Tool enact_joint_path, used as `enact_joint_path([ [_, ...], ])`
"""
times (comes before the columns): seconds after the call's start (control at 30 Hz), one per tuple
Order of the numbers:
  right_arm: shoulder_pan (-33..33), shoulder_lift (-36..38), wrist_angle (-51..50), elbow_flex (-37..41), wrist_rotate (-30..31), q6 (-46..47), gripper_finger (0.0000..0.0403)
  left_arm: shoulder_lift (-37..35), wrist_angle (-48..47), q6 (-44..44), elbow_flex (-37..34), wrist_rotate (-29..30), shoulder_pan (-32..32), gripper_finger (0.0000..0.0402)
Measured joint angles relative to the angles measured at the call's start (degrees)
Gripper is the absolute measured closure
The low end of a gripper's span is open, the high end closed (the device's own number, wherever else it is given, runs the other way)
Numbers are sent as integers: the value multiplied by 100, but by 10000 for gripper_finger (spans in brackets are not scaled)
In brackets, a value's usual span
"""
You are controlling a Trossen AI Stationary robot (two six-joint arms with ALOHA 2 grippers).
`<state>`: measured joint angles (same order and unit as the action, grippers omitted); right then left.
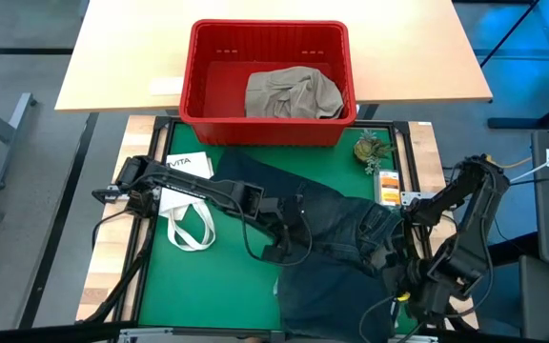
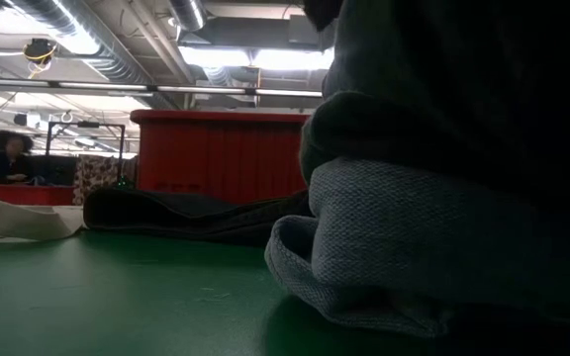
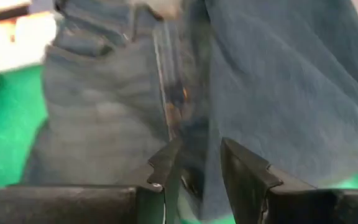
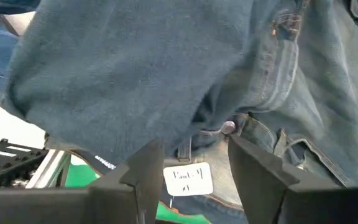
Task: Fold Laundry from Bin
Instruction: Fold the dark blue jeans
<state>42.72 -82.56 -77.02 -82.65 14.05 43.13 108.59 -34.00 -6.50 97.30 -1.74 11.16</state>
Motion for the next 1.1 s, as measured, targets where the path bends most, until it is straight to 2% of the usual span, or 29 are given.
enact_joint_path([
  [0.3, 0, 0, 407, 162, 46, -352, 223, 81, -50, 306, 0, -96, 0, 297],
  [0.5, -41, 0, 532, 166, -47, -210, 223, 358, 17, 339, -7, -416, 0, 297],
  [0.67, -325, 0, 627, 177, -194, 16, 223, 400, 61, 346, -7, -432, -2, 296],
  [0.9, -906, 0, 645, 177, -825, 10, 223, 439, 51, 627, -2, -529, 0, 296],
  [1.1, -1109, 0, 555, 257, -1357, -16, 223, 644, -76, 622, -1, -531, -1, 296],
])
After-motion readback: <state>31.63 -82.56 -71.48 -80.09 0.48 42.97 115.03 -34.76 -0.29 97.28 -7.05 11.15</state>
